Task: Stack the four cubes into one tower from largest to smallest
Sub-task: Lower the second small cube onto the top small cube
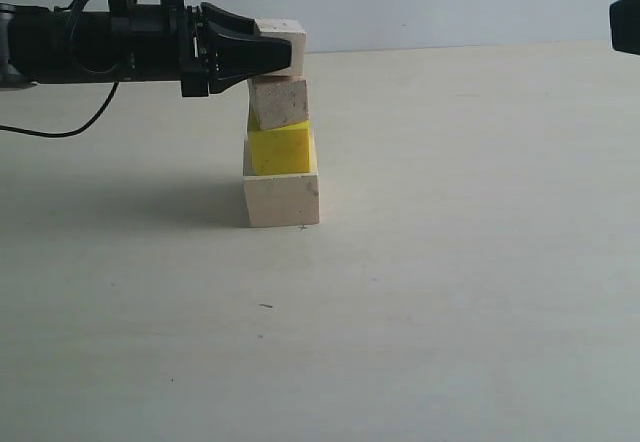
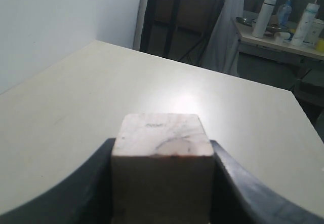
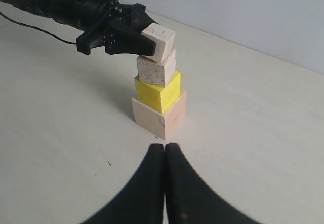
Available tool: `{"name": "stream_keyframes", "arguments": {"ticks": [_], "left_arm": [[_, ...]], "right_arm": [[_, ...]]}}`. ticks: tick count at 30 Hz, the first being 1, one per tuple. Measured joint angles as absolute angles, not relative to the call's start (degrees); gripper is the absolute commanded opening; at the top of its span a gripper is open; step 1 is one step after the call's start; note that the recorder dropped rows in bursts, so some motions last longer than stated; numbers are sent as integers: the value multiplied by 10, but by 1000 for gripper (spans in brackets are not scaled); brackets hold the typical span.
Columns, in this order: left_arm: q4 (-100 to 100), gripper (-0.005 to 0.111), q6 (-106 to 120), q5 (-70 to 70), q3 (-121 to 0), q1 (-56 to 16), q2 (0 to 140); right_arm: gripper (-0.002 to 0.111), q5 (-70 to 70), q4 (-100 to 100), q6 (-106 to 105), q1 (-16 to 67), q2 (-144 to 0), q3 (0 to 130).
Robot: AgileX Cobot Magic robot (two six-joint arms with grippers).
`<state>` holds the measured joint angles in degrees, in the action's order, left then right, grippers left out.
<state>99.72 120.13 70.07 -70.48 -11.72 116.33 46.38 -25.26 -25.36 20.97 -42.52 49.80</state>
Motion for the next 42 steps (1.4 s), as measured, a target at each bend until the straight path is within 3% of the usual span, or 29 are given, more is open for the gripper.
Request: {"name": "stream_keyframes", "arguments": {"ticks": [6,9,34,40,42], "left_arm": [[994,43,1201,702,-706,-117,1163],[994,51,1201,702,-706,-117,1163],[981,53,1201,699,-706,-117,1167],[981,76,1201,699,-706,-117,1167],[984,77,1201,699,-706,-117,1167]], "right_arm": [[0,464,-253,-254,210,-425,498],[0,464,-255,-252,210,-425,498],[0,465,-256,-252,210,-425,498],[0,465,-256,-252,210,-425,498],[0,465,-256,-252,210,-425,498]]}}
